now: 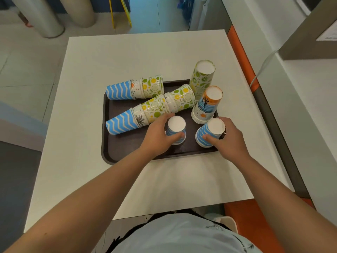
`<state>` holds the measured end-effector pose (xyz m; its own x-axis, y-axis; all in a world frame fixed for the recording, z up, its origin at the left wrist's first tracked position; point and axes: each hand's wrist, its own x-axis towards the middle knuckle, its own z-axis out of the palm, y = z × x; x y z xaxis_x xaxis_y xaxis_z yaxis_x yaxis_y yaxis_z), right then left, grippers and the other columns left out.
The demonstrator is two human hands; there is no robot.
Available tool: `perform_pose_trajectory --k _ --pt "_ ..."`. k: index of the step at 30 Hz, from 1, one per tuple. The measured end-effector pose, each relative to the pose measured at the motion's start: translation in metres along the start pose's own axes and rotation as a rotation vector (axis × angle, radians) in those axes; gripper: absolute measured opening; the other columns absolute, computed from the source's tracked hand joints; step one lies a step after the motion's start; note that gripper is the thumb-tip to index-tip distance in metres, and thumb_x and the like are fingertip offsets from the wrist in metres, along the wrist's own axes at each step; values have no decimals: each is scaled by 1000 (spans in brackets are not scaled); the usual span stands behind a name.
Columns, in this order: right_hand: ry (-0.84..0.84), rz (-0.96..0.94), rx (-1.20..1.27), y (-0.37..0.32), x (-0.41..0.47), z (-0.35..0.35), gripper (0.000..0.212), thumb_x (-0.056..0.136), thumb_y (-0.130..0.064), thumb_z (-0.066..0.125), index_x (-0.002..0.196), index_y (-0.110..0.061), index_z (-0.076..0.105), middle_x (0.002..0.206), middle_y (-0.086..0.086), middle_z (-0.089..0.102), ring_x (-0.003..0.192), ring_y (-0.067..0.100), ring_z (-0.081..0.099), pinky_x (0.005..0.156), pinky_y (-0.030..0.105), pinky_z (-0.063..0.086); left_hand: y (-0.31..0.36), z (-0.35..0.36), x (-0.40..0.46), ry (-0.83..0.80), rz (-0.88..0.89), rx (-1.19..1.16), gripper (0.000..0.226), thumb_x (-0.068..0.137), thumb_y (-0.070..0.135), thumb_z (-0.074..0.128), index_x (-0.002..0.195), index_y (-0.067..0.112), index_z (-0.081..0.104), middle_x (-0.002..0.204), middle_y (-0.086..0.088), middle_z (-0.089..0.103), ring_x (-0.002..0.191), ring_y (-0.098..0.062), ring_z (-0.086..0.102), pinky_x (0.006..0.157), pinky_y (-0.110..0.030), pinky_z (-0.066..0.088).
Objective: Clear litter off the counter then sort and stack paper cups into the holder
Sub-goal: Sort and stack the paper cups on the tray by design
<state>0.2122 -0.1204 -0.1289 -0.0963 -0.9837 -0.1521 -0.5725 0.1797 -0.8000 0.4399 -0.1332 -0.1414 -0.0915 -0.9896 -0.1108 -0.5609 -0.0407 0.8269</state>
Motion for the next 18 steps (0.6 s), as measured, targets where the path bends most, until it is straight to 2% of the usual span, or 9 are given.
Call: perform_pose_trajectory --k 3,7,9,11,13,15,18 --pt "-1 8 -3 1 2 -1 63 70 -21 85 124 -19 53 112 -6 59 105 13 56 85 25 44 -1 -6 5 46 -56 -95 57 76 38 82 124 20 59 117 8 65 104 -7 61 86 -21 49" --pt "-27 9 -13 0 3 -4 67 70 -20 86 126 -19 50 112 -8 57 103 10 54 80 20 43 4 -15 7 100 -130 -197 48 79 38 79 119 21 61 103 8 68 87 1 63 69 -8 50" --pt "-34 8 -8 0 2 -4 69 70 -20 86 127 -20 49 113 -9 56 103 9 54 81 19 44 7 -17 9 134 -149 -268 46 79 39 79 118 19 63 102 7 70 90 -3 67 71 -11 54" --pt "-35 12 13 1 0 -3 70 69 -20 87 127 -21 48 115 -9 57 105 9 55 85 23 47 16 -19 11 169 -148 -343 52 77 43 80 120 19 64 106 5 71 94 -8 69 79 -25 59" --pt "-48 18 43 2 -2 -5 74 67 -18 88 128 -22 47 115 -9 57 106 9 55 90 26 49 31 -20 13 205 -116 -401 54 75 47 79 120 22 64 107 5 72 94 -9 70 83 -34 60" --pt "-71 29 68 3 -5 -9 83 64 -15 89 134 -21 43 118 -9 56 109 8 54 93 24 46 53 -19 12 219 -31 -413 49 77 42 80 119 22 63 108 8 71 95 -6 68 80 -28 59" --pt "-75 26 63 5 -10 -23 91 64 -14 89 139 -22 39 130 -8 50 116 10 51 96 23 40 80 -9 11 147 126 -373 48 77 30 82 120 22 60 109 12 66 94 0 64 72 -18 54"
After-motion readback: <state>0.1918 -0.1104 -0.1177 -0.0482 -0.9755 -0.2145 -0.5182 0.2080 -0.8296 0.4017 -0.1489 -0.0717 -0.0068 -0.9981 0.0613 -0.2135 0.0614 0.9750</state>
